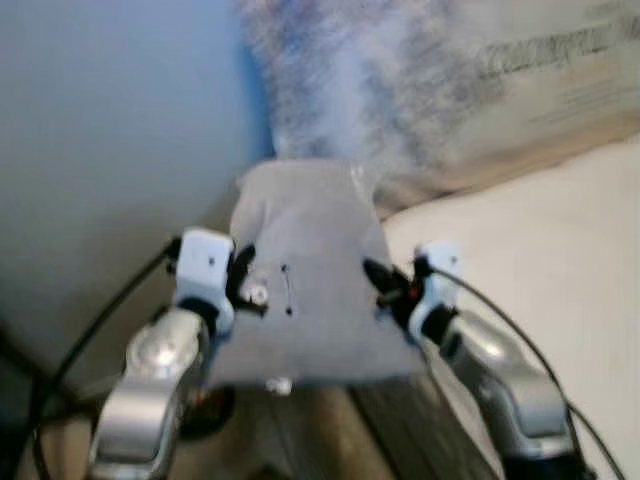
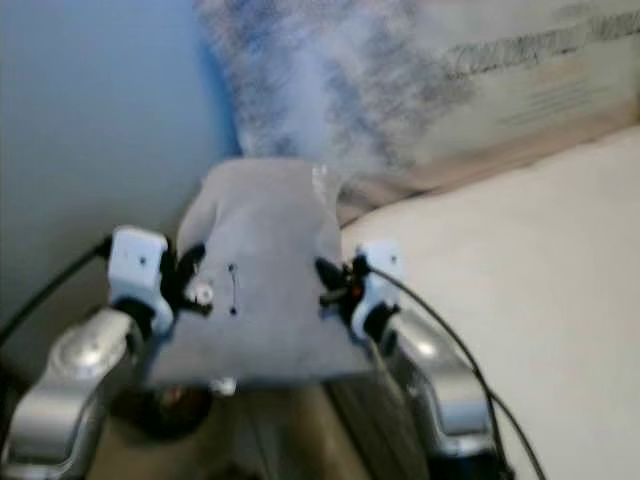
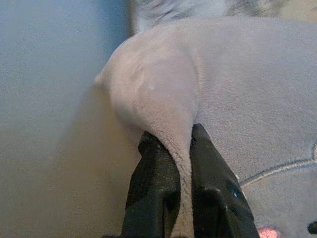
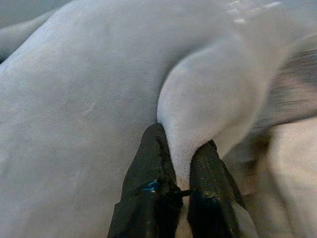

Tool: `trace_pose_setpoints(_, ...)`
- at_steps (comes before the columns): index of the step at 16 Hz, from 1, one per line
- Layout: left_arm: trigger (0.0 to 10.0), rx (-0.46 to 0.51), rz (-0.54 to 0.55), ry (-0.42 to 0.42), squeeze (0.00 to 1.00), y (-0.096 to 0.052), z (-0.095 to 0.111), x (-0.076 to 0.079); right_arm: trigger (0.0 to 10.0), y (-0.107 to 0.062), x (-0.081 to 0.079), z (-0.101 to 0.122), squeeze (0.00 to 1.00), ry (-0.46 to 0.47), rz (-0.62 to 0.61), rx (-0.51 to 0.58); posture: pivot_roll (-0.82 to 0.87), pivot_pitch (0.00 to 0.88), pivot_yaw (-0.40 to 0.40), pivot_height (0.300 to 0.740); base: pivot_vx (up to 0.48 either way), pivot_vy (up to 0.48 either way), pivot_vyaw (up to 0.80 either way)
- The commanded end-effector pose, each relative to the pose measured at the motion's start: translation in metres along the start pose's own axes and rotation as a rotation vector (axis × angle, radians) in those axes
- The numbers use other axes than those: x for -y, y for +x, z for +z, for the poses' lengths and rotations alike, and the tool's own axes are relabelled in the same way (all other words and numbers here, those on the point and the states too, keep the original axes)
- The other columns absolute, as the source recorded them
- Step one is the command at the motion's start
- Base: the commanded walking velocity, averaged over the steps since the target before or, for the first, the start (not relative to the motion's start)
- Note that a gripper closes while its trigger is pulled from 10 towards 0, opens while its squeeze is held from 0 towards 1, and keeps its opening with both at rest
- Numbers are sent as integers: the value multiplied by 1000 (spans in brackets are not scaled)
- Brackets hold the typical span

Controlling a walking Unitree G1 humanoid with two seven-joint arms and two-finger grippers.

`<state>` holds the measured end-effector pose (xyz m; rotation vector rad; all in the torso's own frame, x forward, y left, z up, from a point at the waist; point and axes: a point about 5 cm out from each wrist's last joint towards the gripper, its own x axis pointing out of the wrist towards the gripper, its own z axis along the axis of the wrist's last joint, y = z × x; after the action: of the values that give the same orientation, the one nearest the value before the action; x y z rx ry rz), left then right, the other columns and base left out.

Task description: Clean up the room

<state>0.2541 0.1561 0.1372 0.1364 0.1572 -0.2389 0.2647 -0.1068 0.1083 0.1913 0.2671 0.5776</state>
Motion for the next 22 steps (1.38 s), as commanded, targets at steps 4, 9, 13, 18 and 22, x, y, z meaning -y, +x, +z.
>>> trace_pose_setpoints(4, 10000, 36, -17, 10, 0, -3, 7, 4, 10000, 2, -5, 6, 0, -39, 60, 17, -35, 0, 28, 740, 0, 0, 667)
trace_pose_setpoints(9, 10000, 24, -7, 8, 0, -6, 4, 3, 10000, 9, -3, 5, 0, -138, 40, 3, -26, 0, 11, 740, 153, 0, 208)
trace_pose_setpoints(13, 10000, 41, -48, 23, 0, -6, 7, 9, 10000, 6, 0, 3, 0, -120, 11, 17, -28, 0, 14, 740, 131, 0, 0)
trace_pose_setpoints(18, 10000, 217, -121, 30, 0, -4, 32, 17, 10000, -9, -12, 34, 0, 74, 135, 305, -38, 0, 28, 740, 0, 0, 0)
trace_pose_setpoints(22, 10000, 425, -232, 42, 0, -6, 64, 32, 10000, -21, -22, 51, 0, 107, 228, 441, -52, 0, 41, 740, 0, 0, 0)
